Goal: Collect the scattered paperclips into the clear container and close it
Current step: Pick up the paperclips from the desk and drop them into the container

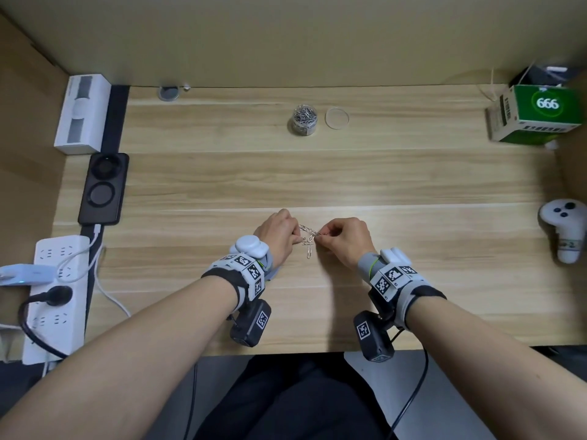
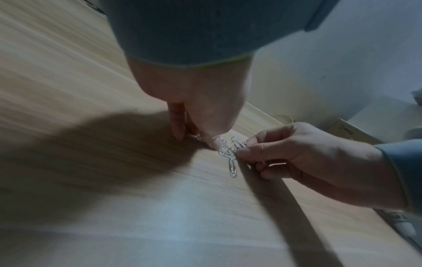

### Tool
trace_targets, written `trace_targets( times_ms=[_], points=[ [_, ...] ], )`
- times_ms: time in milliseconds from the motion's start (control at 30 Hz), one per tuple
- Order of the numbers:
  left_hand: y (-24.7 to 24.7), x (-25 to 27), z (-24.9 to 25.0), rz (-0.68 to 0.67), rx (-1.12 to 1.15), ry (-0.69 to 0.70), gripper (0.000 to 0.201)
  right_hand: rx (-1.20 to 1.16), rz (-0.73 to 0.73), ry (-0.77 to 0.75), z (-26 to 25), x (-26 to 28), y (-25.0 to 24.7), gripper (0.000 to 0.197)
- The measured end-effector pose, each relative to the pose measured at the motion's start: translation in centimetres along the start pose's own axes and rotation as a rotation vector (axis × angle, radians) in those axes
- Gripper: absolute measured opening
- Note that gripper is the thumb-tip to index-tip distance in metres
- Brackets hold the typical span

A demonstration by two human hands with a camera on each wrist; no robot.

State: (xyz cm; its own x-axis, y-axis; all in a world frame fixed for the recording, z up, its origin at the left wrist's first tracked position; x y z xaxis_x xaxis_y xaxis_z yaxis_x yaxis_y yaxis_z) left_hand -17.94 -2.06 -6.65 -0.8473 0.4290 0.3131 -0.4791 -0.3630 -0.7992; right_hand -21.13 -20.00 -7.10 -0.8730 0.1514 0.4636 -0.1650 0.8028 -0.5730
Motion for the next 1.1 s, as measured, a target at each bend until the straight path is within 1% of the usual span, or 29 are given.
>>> trace_targets(
  times_ms=[67, 133, 200, 267, 333, 400, 567, 667, 800, 867, 933, 1000, 1100],
  points=[
    [-0.2, -0.1, 0.0, 0.008, 0.015, -0.019, 0.011, -0.049, -0.007, 0.030, 0.1, -0.2, -0.2, 0.010],
    [-1.0, -0.4, 0.2, 0.044, 0.049, -0.043, 0.011, -0.110, -0.003, 0.066, -0.2, -0.4, -0.8, 0.015],
    [-2.2, -1.1, 0.4, 0.083, 0.098, -0.064, 0.012, -0.169, 0.014, 0.087, -0.9, -0.8, -1.7, 0.019],
    [-3.8, -2.2, 0.8, 0.110, 0.144, -0.090, 0.011, -0.200, 0.038, 0.102, -1.6, -1.7, -2.7, 0.018],
    [-5.6, -3.8, 1.2, 0.161, 0.198, -0.121, 0.010, -0.221, 0.067, 0.100, -2.6, -3.1, -3.6, 0.015],
    [-7.4, -5.8, 1.6, 0.236, 0.243, -0.139, 0.010, -0.236, 0.086, 0.098, -3.9, -4.9, -4.7, 0.016],
    [-10.8, -10.9, 1.8, 0.388, 0.349, -0.154, 0.005, -0.396, 0.093, 0.108, -7.2, -8.8, -6.4, 0.014],
    [-12.0, -13.6, 1.6, 0.444, 0.388, -0.128, 0.004, -0.432, 0.108, 0.106, -7.7, -10.7, -6.4, 0.018],
    [-12.6, -18.2, 0.6, 0.502, 0.420, -0.135, 0.004, -0.468, 0.091, 0.159, -7.5, -13.8, -6.0, 0.021],
    [-12.4, -20.1, -0.2, 0.506, 0.414, -0.131, 0.005, -0.500, 0.089, 0.167, -7.6, -15.1, -6.1, 0.018],
    [-11.9, -21.2, -0.7, 0.477, 0.369, -0.118, 0.006, -0.507, 0.096, 0.166, -8.0, -16.3, -6.5, 0.016],
    [-11.5, -21.5, -1.3, 0.449, 0.327, -0.114, 0.009, -0.513, 0.107, 0.152, -8.7, -17.7, -6.8, 0.017],
    [-11.0, -21.2, -2.3, 0.470, 0.347, -0.109, 0.013, -0.520, 0.115, 0.116, -10.4, -19.0, -7.2, 0.018]
  ],
)
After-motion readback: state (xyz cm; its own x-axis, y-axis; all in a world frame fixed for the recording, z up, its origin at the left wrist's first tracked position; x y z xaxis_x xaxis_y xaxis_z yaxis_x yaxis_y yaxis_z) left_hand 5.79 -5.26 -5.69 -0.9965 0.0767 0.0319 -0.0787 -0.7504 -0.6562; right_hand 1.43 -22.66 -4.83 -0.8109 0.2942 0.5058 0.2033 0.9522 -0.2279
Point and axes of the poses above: each hand's wrist, its own x-axis away from the middle knuckle, its own y-axis out of the palm, z = x × y, the point moved 1 cm from there along -x, towards the middle knuckle, and after that the axes turned 3 degrees about y, right-handed, at the moved point
